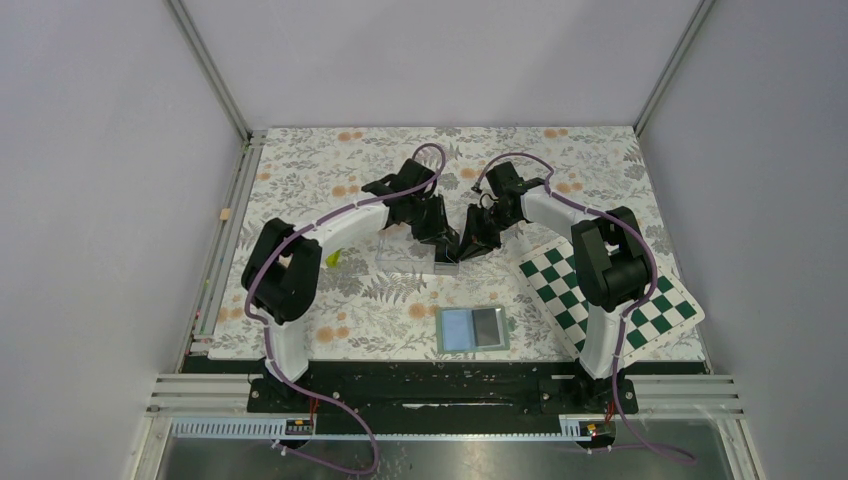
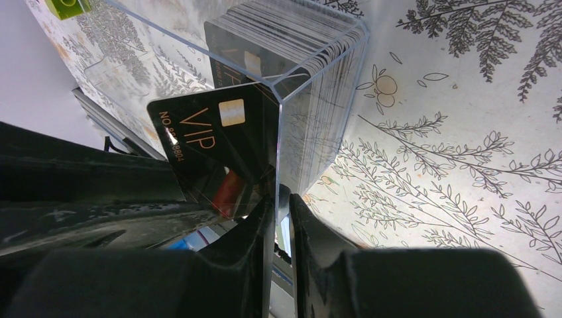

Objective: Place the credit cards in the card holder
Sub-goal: Pick up the credit card from the storage box.

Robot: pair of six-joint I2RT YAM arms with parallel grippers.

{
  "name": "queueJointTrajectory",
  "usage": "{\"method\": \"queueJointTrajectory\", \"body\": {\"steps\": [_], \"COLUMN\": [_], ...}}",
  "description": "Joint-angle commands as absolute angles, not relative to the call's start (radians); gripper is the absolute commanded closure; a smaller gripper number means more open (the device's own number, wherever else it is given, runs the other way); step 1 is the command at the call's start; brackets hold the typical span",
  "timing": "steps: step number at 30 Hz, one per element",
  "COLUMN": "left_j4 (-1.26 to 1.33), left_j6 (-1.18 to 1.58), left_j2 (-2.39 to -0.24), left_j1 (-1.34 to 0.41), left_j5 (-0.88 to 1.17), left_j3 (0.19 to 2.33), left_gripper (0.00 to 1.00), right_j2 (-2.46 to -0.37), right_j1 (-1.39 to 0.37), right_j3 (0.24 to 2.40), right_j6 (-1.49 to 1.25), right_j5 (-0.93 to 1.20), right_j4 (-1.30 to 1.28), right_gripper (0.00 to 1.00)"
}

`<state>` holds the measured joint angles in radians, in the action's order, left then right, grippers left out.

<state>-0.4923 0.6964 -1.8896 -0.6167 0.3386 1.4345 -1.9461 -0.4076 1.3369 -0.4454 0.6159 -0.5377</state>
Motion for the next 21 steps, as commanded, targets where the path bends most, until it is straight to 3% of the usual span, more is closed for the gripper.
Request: {"method": "queueJointTrajectory", "body": {"steps": [1, 4, 7, 9, 17, 21], "left_j4": [-0.418, -0.450, -0.463, -0.458, -0.375, -0.341], "left_j6": [0.724, 0.711, 0.703, 0.704, 0.729, 0.750], "left_j2": [-1.906, -1.918, -1.916, -1.905, -1.688, -1.539], "left_j1": [-0.615, -0.615, -0.615, -0.615, -0.610, -0.606], "left_j5": [0.392, 0.373, 0.356, 0.352, 0.310, 0.318], "left_j3": [1.420, 1.434, 1.437, 1.434, 1.360, 1.254], "left_gripper": [0.82, 0.83, 0.98, 1.00, 1.00, 1.00], "right_j2": [-1.933, -1.929, -1.918, -1.892, -1.636, -1.490], "right_j1": [-0.414, -0.414, -0.414, -0.414, -0.413, -0.410], "right_j3": [1.336, 1.340, 1.355, 1.364, 1.378, 1.347], "right_j6": [-0.437, -0.439, -0.431, -0.423, -0.399, -0.393], "right_j5": [0.644, 0.647, 0.647, 0.642, 0.568, 0.575], "right_j4": [-0.540, -0.542, -0.562, -0.575, -0.630, -0.656], "right_gripper": [0.79, 0.79, 0.77, 0.74, 0.39, 0.29]}}
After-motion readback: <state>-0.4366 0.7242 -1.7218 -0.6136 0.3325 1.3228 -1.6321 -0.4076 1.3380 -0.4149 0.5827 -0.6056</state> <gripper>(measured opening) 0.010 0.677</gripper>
